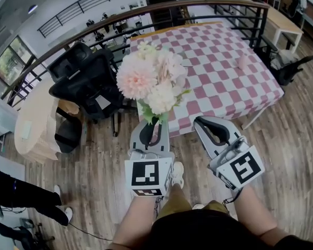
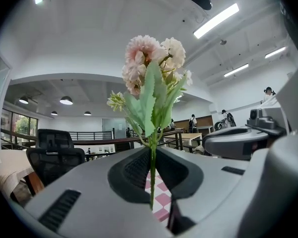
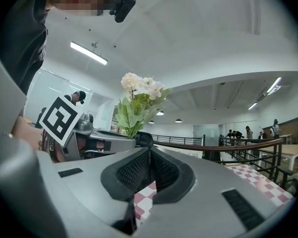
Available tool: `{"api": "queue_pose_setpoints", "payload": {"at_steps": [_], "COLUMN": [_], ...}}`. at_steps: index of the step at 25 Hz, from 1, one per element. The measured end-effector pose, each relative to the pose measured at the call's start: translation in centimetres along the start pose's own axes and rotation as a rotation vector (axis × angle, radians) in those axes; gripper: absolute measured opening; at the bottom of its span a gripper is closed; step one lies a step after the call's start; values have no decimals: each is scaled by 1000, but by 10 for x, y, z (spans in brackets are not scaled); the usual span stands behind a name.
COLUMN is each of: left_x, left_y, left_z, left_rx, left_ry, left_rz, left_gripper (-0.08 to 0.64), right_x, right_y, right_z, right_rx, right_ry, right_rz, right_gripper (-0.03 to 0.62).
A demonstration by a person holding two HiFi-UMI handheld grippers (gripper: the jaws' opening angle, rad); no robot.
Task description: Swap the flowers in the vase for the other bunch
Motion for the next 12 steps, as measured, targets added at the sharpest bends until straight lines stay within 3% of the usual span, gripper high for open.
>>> {"api": "queue_pose_setpoints", "payload": {"at_steps": [12], "left_x": [13], "left_y": [68], "left_z": [-39], "left_rx": [24], "left_ry": [4], "left_rz": [-20], "left_gripper": [35], "right_x": [9], "right_y": [65], "right_z": [44], "right_rx": [10], "right_ry": [7], "right_rz": [-28], "right_gripper": [38]}}
Point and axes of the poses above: the fingertips, and each gripper's own axes: y forward along the fingers, z to its right, x out of its underside, the point moved 1 cm from there along -y, backward along the fingers, and after that the axes turned 6 degrees about y, right-handed, at the moved point
